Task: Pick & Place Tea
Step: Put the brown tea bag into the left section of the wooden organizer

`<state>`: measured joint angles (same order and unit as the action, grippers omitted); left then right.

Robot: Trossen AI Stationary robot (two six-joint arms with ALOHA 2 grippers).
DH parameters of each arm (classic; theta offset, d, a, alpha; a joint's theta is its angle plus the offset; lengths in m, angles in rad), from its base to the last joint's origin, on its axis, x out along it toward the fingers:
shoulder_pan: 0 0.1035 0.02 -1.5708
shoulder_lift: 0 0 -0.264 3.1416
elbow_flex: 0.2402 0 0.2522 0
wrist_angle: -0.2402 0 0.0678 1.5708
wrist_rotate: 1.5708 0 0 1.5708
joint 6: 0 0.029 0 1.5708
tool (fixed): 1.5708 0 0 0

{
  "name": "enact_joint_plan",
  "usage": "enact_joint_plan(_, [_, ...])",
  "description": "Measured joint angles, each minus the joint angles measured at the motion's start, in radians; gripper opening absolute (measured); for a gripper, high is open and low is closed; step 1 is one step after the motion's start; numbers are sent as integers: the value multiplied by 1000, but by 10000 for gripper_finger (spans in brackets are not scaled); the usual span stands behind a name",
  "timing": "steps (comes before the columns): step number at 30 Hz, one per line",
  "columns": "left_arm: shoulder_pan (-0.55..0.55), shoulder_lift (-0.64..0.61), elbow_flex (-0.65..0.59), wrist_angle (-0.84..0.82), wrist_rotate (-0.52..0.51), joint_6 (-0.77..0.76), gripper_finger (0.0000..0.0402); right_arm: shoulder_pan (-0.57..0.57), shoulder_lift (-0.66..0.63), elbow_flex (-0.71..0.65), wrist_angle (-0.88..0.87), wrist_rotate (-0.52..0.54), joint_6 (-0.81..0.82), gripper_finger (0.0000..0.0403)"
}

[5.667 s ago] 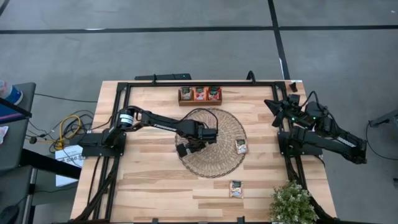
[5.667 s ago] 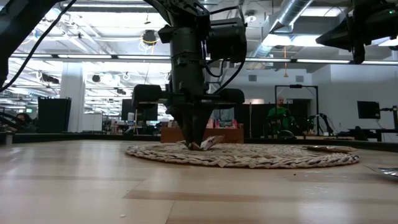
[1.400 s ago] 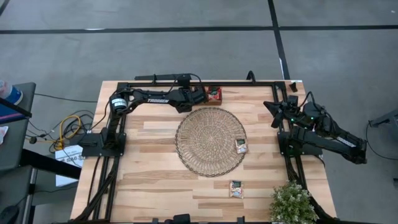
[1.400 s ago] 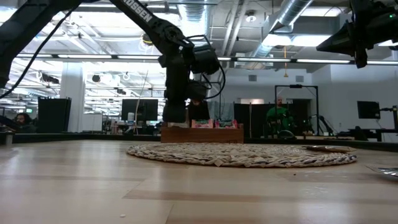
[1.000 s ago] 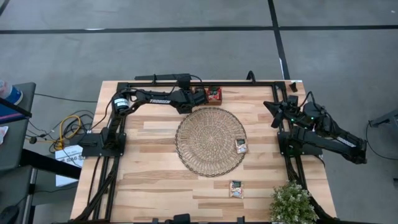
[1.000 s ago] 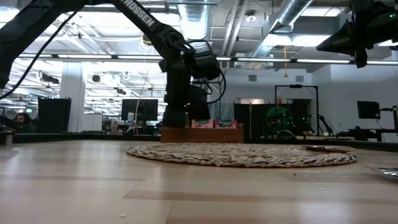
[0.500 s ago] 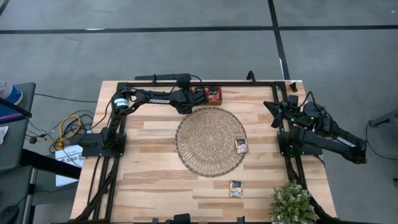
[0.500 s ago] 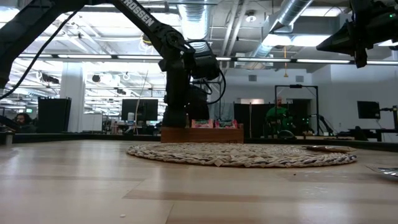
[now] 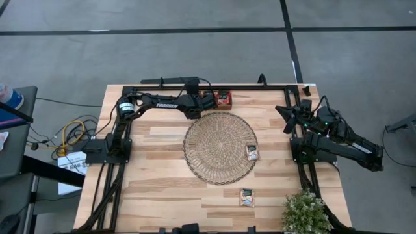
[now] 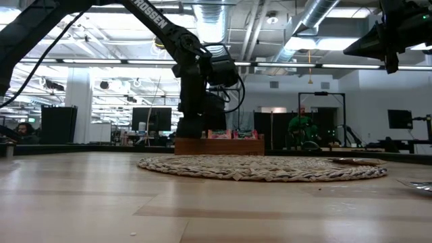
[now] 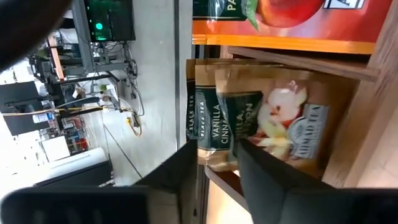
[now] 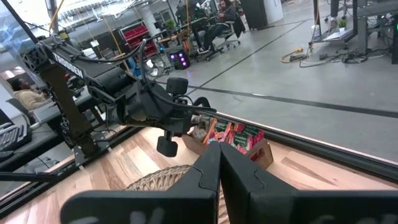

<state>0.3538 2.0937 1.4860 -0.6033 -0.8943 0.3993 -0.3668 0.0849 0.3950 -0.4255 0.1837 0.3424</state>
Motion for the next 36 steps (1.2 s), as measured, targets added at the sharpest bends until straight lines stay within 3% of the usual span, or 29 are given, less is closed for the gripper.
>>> enact_joint_plan(3, [0, 0, 0, 0, -35, 17, 132, 0, 0, 0, 0, 0, 0, 0])
enact_joint_plan(9, [-3, -12, 48, -10, -260, 98, 158, 0, 0, 0, 0, 0, 0, 0])
enact_joint_plan(17, [-23, -141, 264, -32, -306, 263, 156, 0, 0, 0, 0, 0, -1, 0])
enact_joint_plan(20, [-62, -180, 367, -32, -286, 270, 156, 0, 0, 0, 0, 0, -1, 0])
enact_joint_plan(24, [-168, -186, 481, -64, -173, 197, 156, 0, 0, 0, 0, 0, -1, 0])
enact_joint_plan(28, [-281, -186, 524, -66, -30, 137, 156, 0, 0, 0, 0, -1, -1, 0])
enact_joint_plan(31, [-352, -184, 526, -78, -1, 56, 156, 0, 0, 0, 0, -22, -1, 0])
enact_joint_plan(33, [-392, -184, 528, -115, -2, -52, 156, 0, 0, 0, 0, -48, -1, 0])
enact_joint_plan(36, [-441, -184, 528, -231, 52, -360, 156, 0, 0, 0, 0, -104, -1, 0])
